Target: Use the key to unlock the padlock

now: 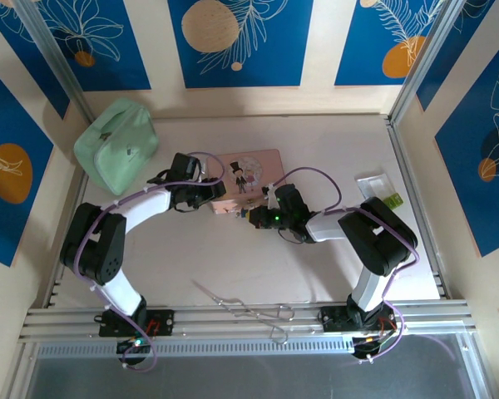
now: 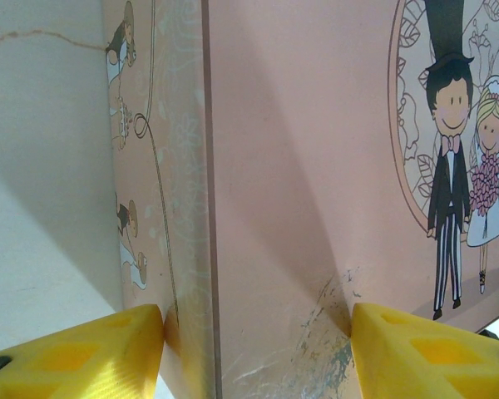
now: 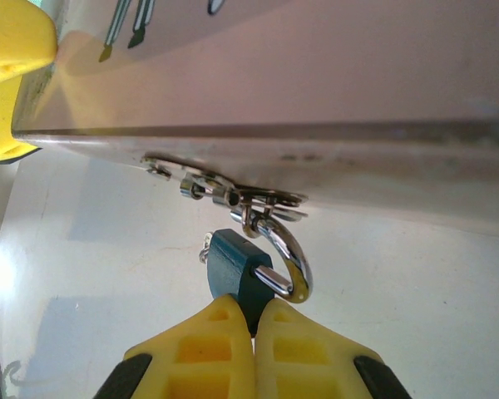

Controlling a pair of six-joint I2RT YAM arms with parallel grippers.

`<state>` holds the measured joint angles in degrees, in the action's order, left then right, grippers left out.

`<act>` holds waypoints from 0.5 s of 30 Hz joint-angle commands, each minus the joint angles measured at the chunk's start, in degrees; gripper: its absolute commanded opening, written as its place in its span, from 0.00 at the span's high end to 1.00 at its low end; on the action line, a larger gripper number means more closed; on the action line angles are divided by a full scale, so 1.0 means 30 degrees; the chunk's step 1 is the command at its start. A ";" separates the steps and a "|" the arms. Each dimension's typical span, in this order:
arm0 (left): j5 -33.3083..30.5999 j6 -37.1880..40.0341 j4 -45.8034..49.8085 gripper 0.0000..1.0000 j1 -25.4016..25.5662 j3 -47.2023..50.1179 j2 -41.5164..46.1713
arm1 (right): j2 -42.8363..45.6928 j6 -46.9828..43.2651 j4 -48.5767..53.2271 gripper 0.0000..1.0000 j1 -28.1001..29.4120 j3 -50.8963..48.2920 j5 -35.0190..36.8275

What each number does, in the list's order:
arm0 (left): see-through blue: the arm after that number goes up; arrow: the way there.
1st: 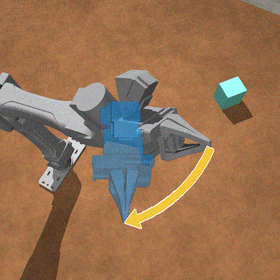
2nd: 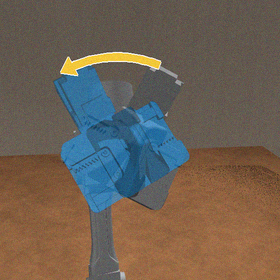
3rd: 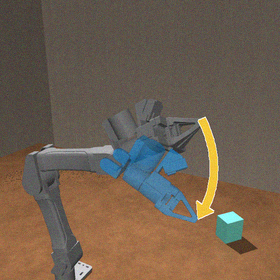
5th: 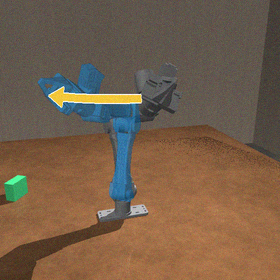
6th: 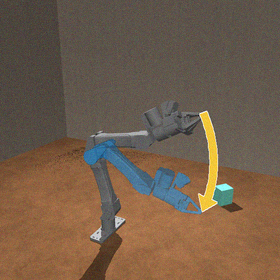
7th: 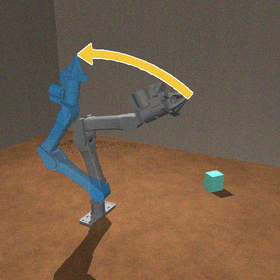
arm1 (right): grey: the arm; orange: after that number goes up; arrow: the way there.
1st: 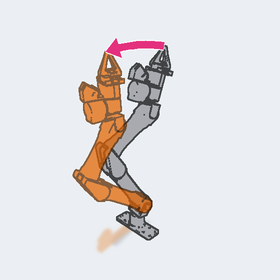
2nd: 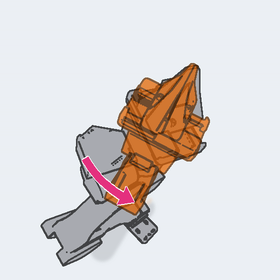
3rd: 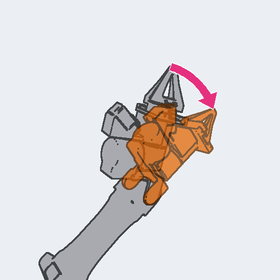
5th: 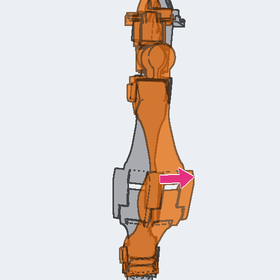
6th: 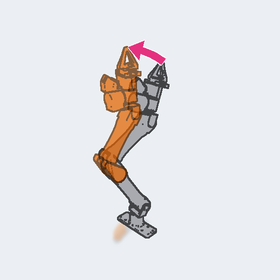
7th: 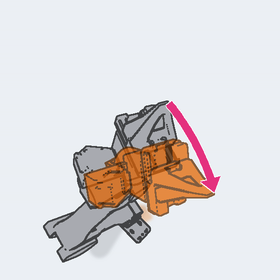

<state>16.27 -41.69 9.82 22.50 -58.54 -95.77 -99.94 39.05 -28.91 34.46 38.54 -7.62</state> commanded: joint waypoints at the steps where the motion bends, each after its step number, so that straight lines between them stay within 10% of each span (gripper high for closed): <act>1: -0.0005 0.0465 0.0572 0.40 -0.0146 0.0500 -0.0415 | -0.0825 0.1339 0.3382 1.00 -0.0469 -0.0864 -0.0124; 15: 0.0054 0.0614 0.0533 0.41 -0.0132 0.0618 -0.0437 | -0.0934 0.1606 0.2320 1.00 -0.0939 -0.1365 -0.0698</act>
<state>16.32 -41.50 9.58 22.50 -58.39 -95.77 -99.94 39.13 -31.51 32.93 37.30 -10.37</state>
